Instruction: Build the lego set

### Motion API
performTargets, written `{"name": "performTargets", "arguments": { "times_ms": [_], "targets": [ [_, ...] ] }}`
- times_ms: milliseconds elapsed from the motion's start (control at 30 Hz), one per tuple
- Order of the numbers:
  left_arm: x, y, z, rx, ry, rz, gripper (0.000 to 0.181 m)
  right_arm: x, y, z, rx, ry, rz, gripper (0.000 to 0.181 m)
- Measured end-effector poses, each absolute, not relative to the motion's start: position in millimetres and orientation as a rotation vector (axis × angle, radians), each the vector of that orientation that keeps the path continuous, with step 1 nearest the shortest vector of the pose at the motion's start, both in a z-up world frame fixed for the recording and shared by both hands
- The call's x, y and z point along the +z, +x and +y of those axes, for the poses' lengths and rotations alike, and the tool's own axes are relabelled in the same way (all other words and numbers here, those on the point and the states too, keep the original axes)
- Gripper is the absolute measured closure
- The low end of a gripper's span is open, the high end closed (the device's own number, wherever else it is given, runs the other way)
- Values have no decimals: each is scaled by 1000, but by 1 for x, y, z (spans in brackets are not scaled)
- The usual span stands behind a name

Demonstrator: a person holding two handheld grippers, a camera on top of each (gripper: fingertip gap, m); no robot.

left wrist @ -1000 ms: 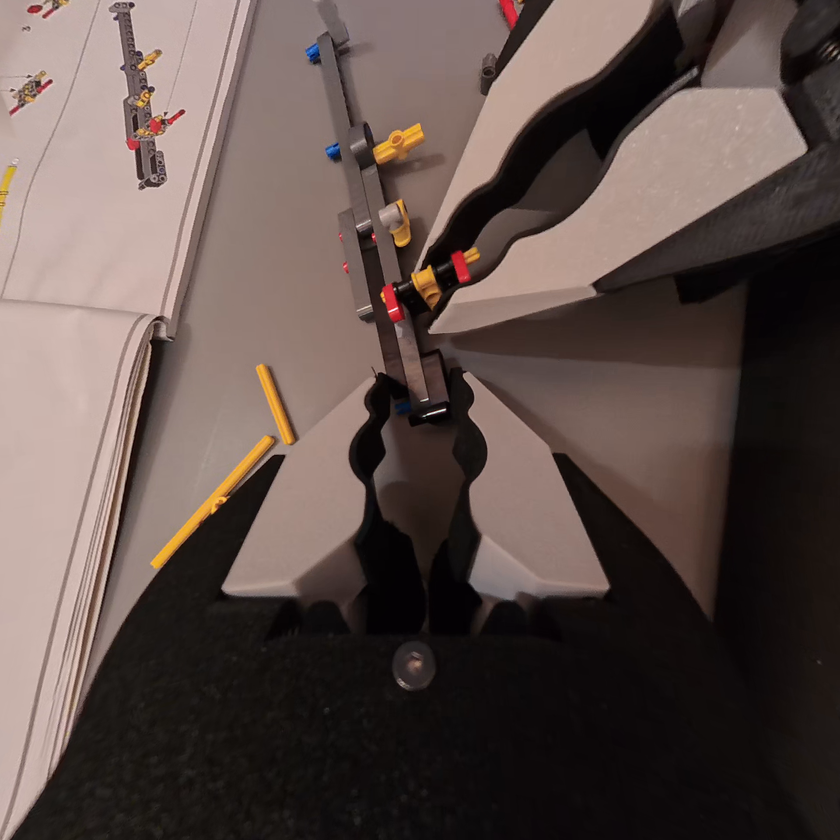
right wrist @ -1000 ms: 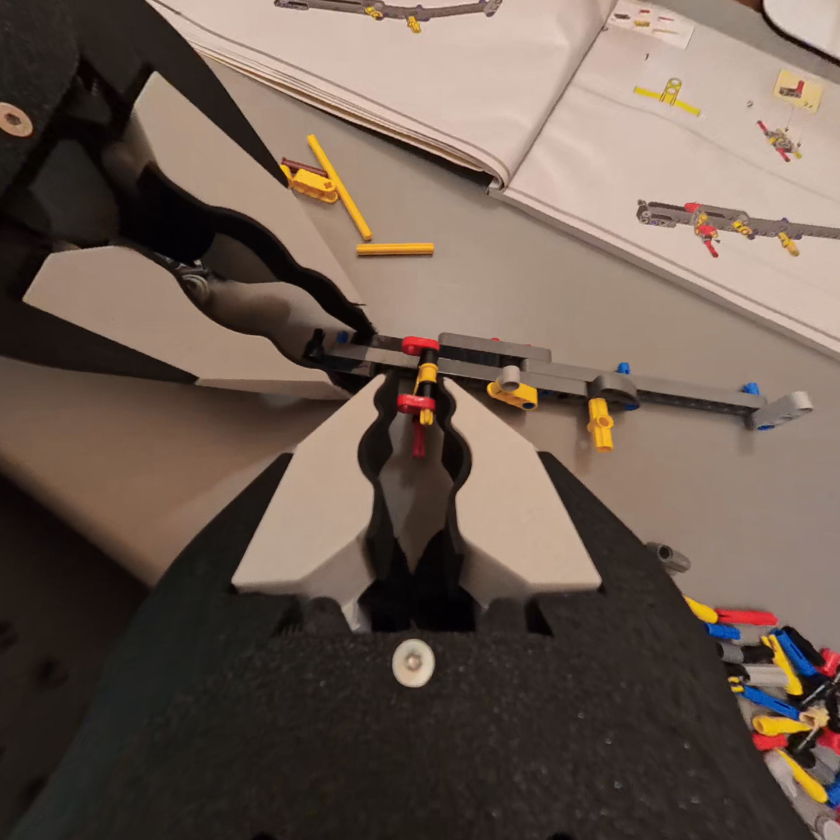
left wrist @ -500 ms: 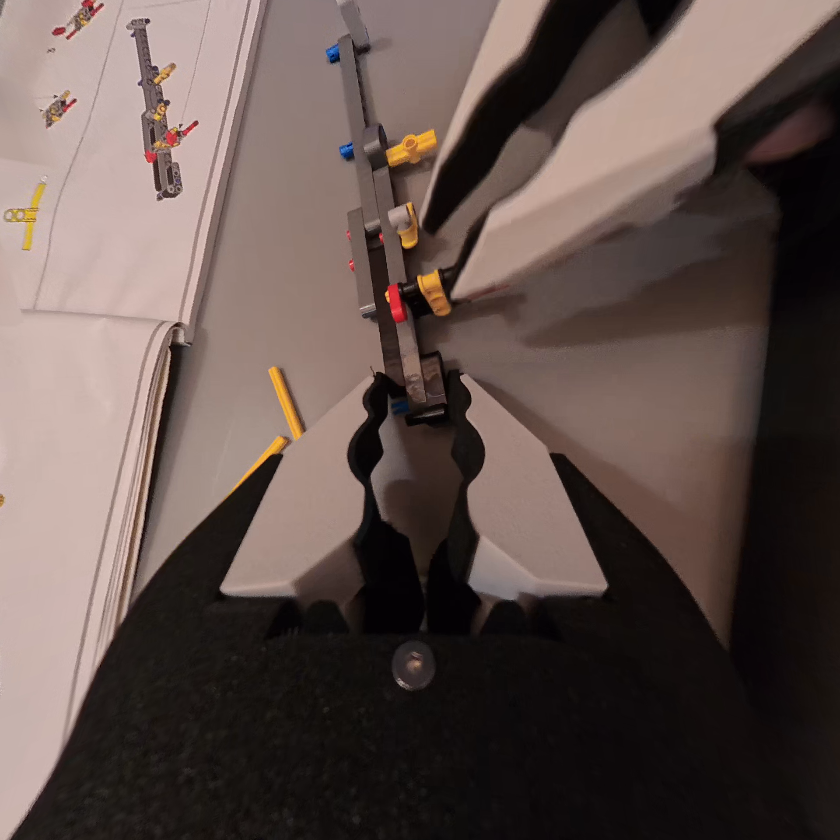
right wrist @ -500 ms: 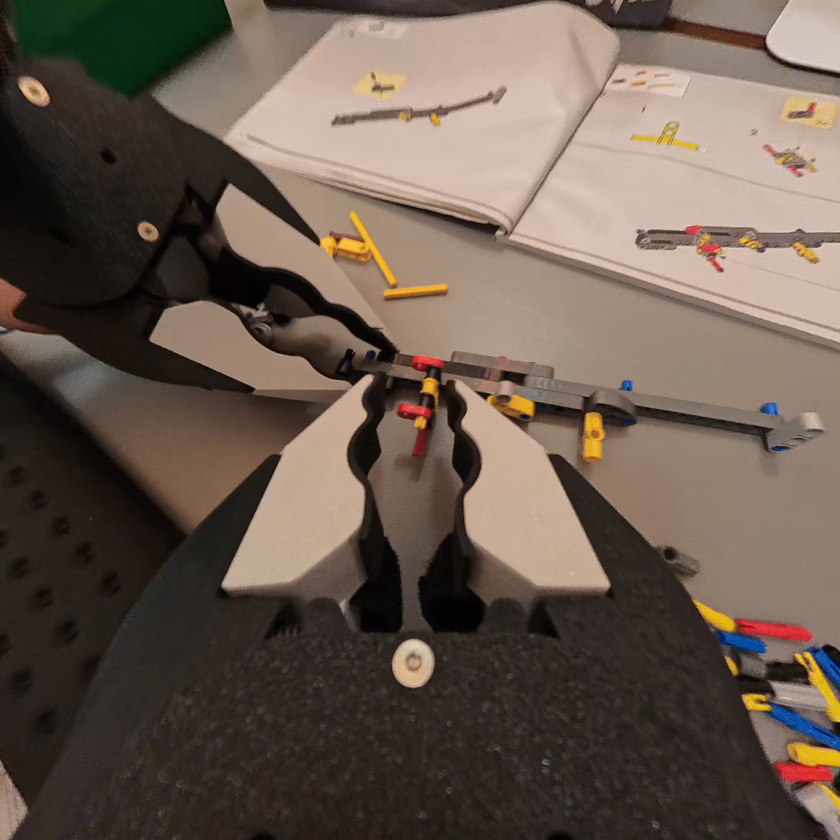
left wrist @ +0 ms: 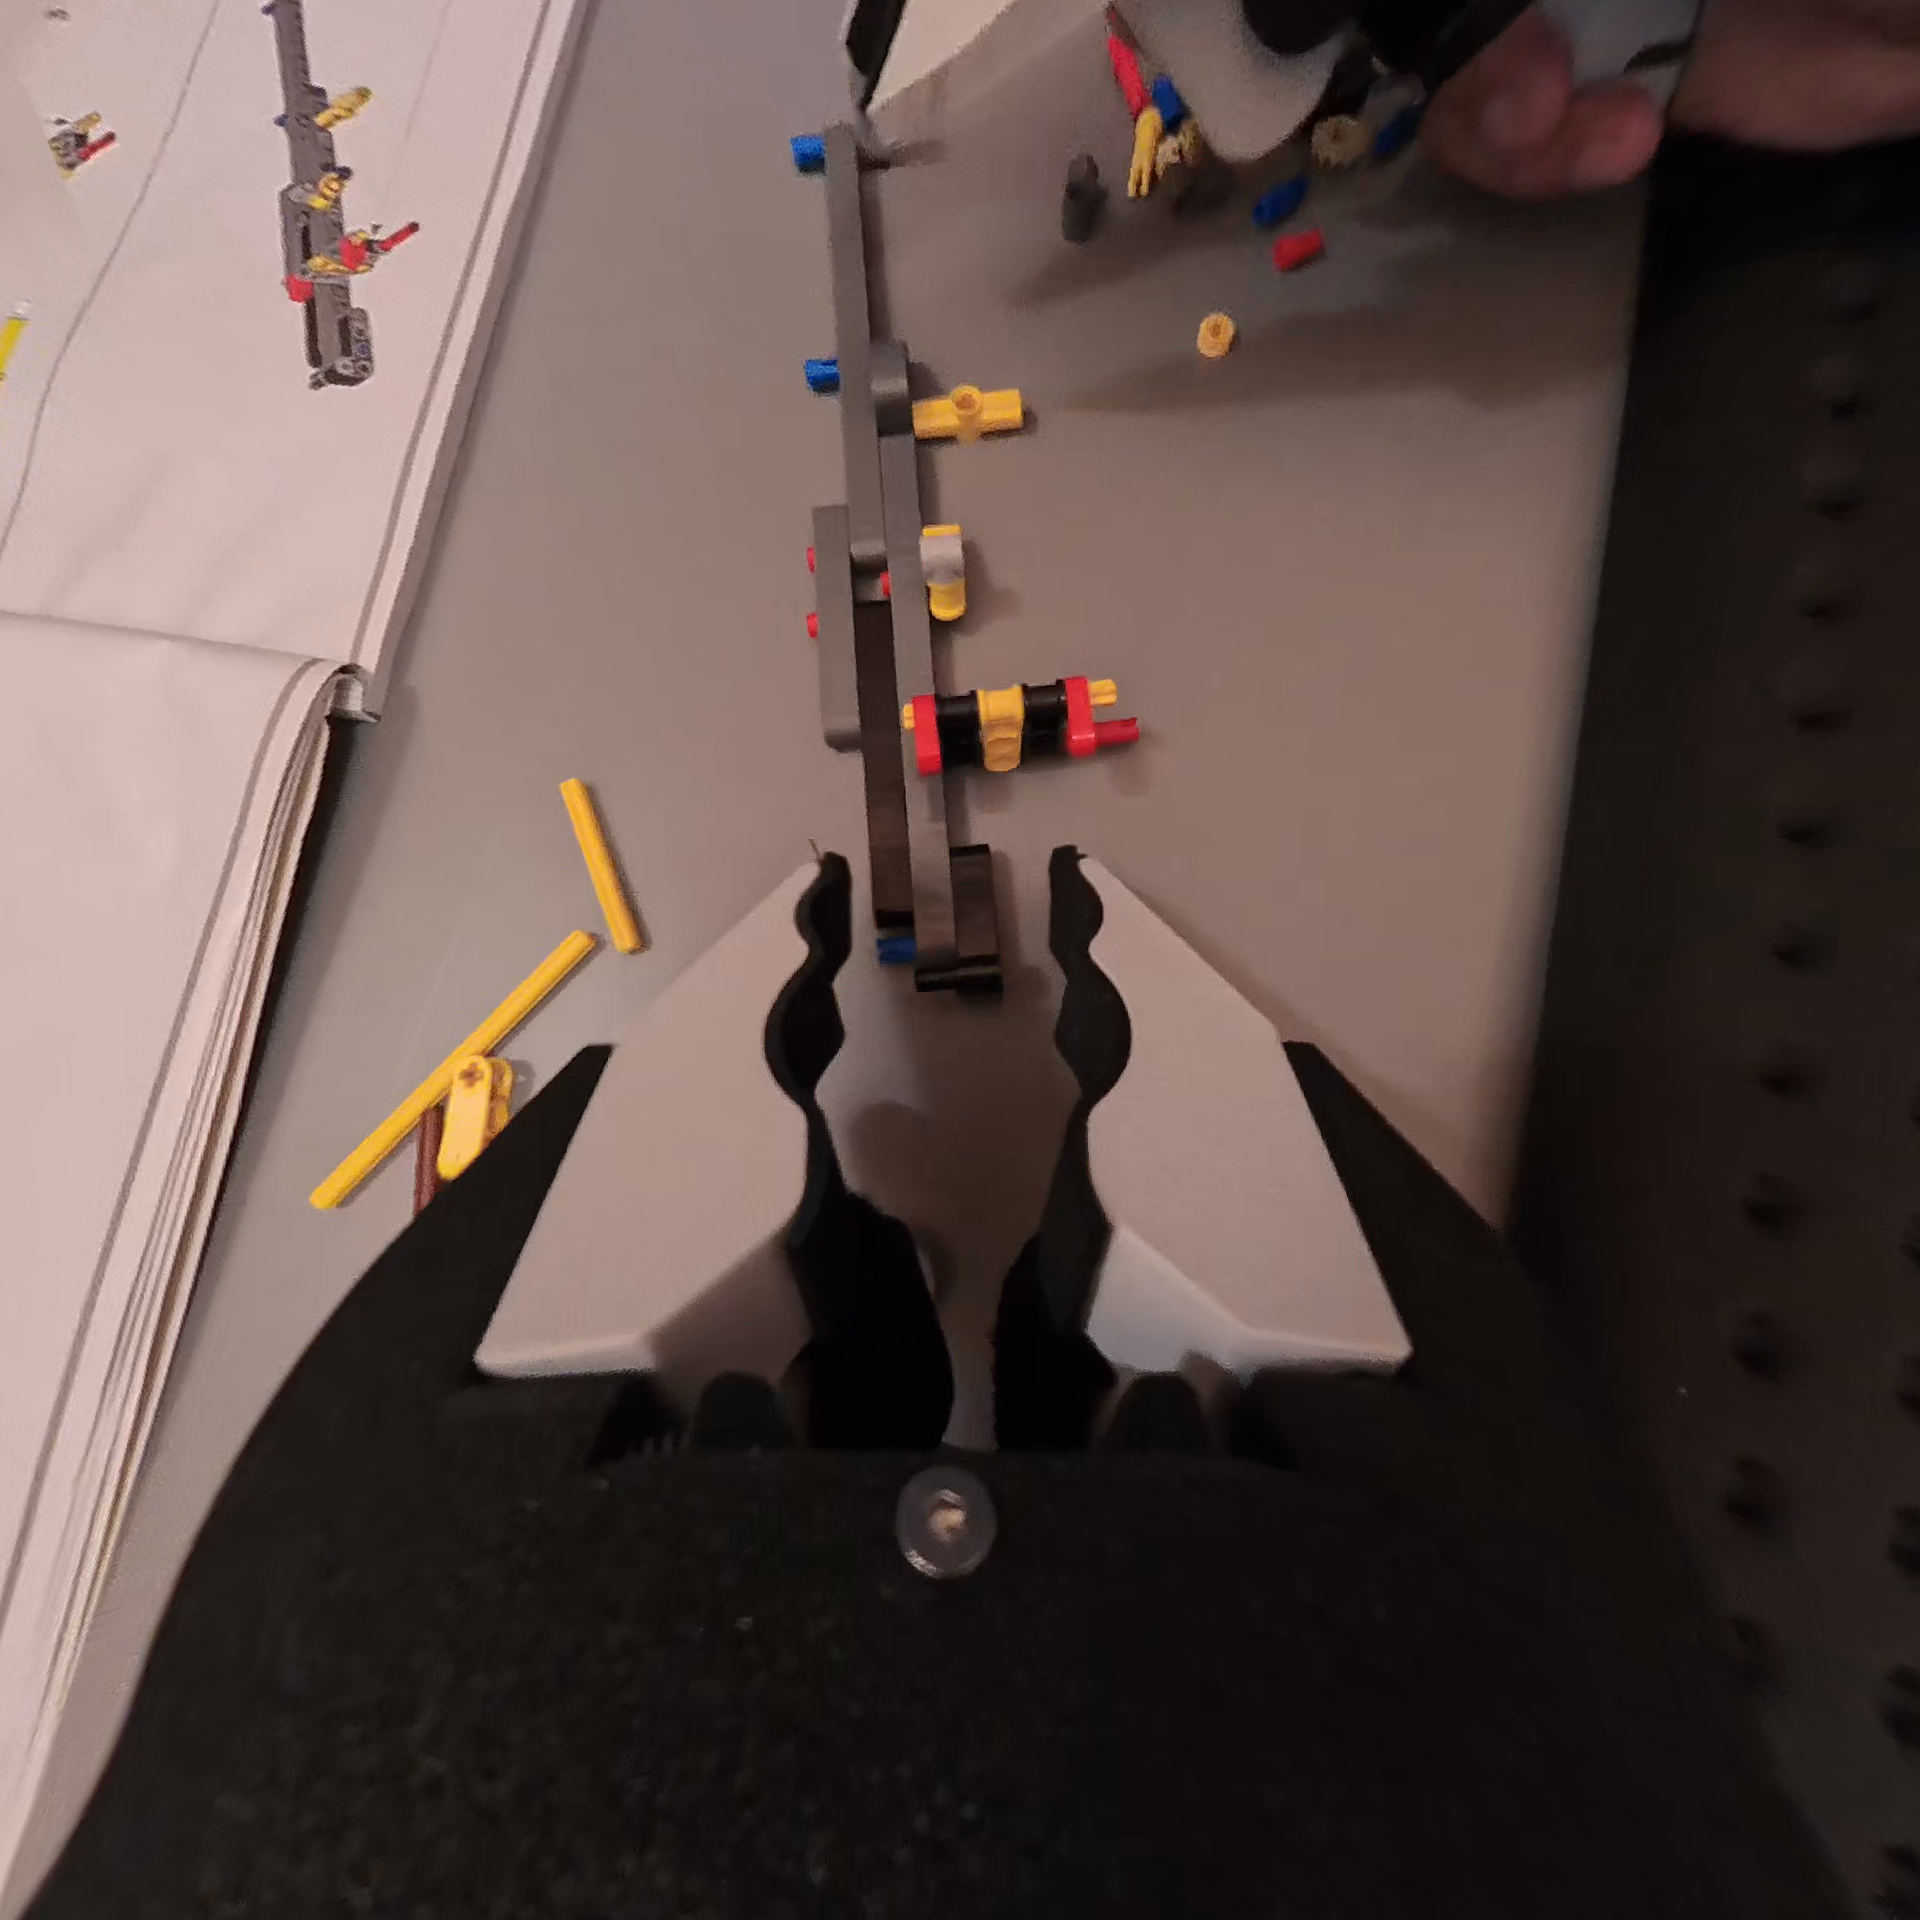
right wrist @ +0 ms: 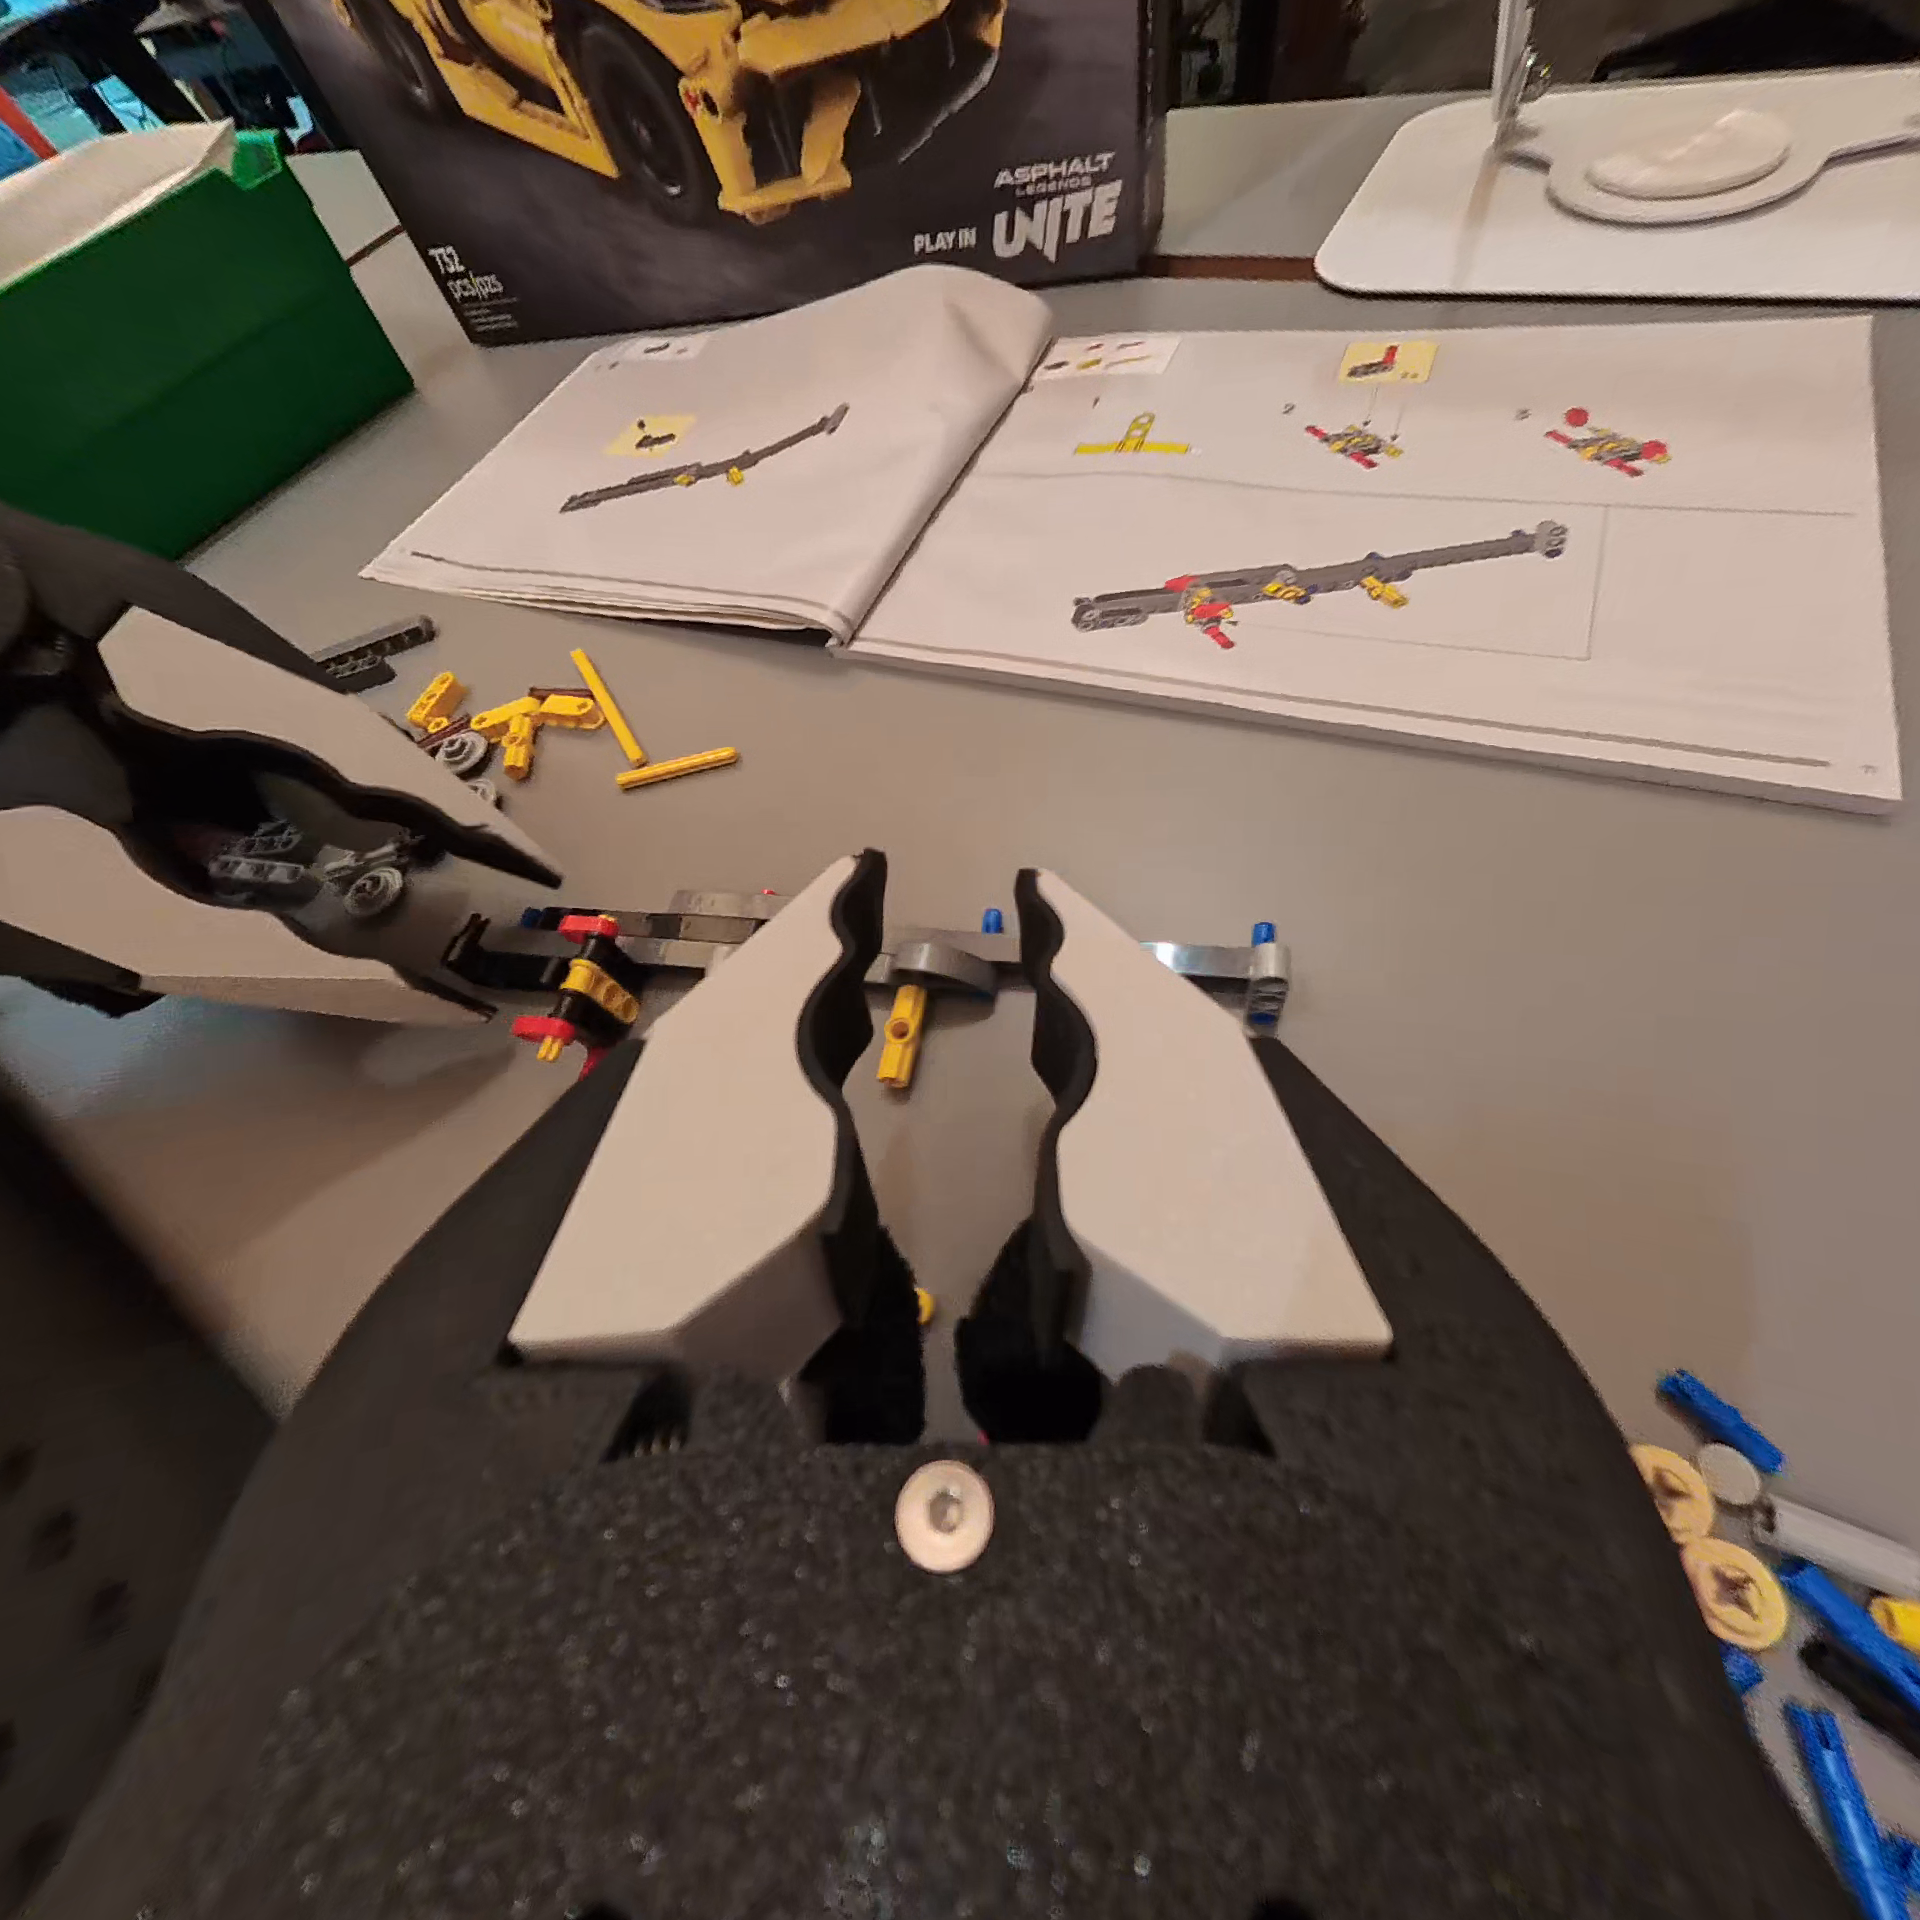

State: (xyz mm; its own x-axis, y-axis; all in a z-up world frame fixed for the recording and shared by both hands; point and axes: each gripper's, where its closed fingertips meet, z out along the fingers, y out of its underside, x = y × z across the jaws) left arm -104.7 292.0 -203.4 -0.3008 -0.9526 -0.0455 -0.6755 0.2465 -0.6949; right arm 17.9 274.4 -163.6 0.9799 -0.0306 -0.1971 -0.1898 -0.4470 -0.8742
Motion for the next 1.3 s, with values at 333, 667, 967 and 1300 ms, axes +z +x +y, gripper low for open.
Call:
{"name": "performTargets", "arguments": {
  "times_ms": [333,667,967,1300],
  "targets": [
    [-127,-146,364,-1280,-1702,1094,145,-164,39,258,35,-2031,127,157],
    [-140,-143,374,-994,-1658,1177,150,-163,37,257,61,-2016,128,157],
    [-146,-138,369,-925,-1637,1245,151,-168,36,258,77,-2037,128,157],
    [-141,-124,401,-632,-1792,1225,148,-83,-80,261,84,-1712,-346,178]
  ]
}}
